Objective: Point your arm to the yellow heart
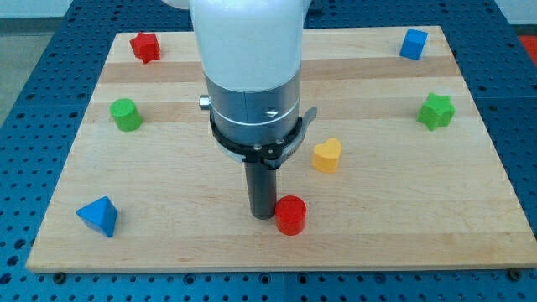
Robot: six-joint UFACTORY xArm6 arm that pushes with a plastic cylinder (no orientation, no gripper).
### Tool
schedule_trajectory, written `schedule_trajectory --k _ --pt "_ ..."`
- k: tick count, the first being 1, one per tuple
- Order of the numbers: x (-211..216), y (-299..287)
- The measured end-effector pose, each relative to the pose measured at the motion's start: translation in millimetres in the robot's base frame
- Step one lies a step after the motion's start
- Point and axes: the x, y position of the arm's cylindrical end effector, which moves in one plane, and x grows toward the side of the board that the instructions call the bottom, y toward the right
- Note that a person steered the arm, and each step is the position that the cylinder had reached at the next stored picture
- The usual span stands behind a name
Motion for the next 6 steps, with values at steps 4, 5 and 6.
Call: schedule_trajectory --k 4,5,6 --pt "-79 8" --pt "-80 35" --pt "-80 60"
